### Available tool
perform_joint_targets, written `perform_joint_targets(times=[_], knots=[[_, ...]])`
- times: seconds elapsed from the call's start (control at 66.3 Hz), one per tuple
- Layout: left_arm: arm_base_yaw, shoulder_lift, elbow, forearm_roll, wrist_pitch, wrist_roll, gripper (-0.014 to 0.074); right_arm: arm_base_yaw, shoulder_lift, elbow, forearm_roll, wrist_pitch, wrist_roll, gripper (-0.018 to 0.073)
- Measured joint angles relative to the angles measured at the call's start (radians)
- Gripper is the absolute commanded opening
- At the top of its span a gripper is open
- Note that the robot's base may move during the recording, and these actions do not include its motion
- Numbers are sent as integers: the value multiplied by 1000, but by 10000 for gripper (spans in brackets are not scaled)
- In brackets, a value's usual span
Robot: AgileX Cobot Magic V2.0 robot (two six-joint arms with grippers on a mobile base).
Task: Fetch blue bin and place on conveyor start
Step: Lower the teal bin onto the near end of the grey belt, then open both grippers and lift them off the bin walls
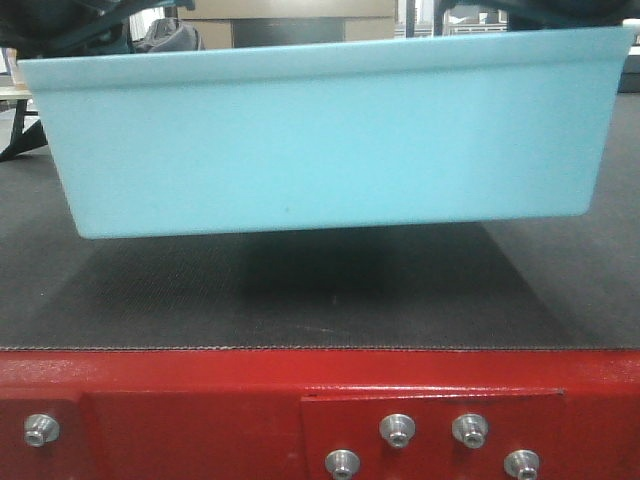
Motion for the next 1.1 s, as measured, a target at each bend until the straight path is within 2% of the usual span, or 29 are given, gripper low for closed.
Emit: perform_joint_targets(times=[0.407, 0.498, 0.604, 0.679, 0.724, 0.8, 0.86, 0.936, 0.996, 1.102], knots=[[20, 94, -11, 2, -9, 0, -91, -10, 115, 0, -8, -58, 9, -162], [20, 100, -11, 15, -22, -2, 27, -14, 127, 0, -8, -61, 9, -162], [20, 102, -11, 22, -48, -2, 293, -23, 130, 0, -10, -71, 11, -162], [20, 106, -17, 24, -76, -2, 379, -29, 130, 0, -7, -91, 13, -143], [20, 106, -23, 24, -87, -2, 385, -35, 130, 0, 1, -96, 15, -85], [18, 106, -35, 26, -94, -4, 382, -43, 133, 0, 8, -102, 20, 78], [13, 106, -48, 36, -94, -4, 382, -48, 133, 0, 12, -102, 20, 245], [10, 106, -64, 52, -89, -4, 382, -48, 135, 0, 14, -108, 20, 384], [5, 106, -81, 69, -75, -4, 382, -48, 135, 0, 15, -118, 20, 429], [4, 106, -106, 90, -47, -4, 382, -48, 135, -7, 16, -105, 20, 403]])
